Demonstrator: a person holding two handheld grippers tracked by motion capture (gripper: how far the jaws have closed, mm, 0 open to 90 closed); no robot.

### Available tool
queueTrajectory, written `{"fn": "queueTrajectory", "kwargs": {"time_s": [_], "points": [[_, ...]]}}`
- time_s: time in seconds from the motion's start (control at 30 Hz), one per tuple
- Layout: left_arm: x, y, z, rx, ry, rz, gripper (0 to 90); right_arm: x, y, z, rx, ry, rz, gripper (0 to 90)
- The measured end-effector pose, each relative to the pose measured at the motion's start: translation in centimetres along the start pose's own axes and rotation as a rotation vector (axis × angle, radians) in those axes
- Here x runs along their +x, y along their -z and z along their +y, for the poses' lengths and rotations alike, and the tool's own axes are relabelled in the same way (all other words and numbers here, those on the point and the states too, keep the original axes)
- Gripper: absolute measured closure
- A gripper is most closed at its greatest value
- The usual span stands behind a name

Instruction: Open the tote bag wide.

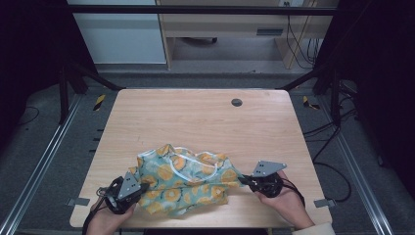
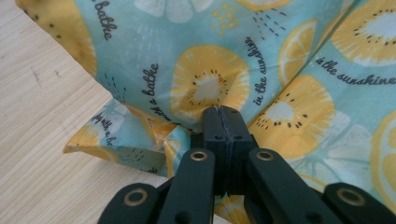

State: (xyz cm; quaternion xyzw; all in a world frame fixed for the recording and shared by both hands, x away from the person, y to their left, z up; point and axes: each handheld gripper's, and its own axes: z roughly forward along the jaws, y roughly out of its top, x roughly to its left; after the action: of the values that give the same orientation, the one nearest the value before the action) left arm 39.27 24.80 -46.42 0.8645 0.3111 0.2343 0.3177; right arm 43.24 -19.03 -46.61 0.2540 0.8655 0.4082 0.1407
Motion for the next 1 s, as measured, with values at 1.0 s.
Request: {"fn": "queueTrajectory", "kwargs": {"time_s": [1.0], "points": [[1.5,-3.1,1.1,0.062,-0.024,0.101,90.0,0.3,-2.7,0.3,0.087,0.009,-0.012,86.5]]}}
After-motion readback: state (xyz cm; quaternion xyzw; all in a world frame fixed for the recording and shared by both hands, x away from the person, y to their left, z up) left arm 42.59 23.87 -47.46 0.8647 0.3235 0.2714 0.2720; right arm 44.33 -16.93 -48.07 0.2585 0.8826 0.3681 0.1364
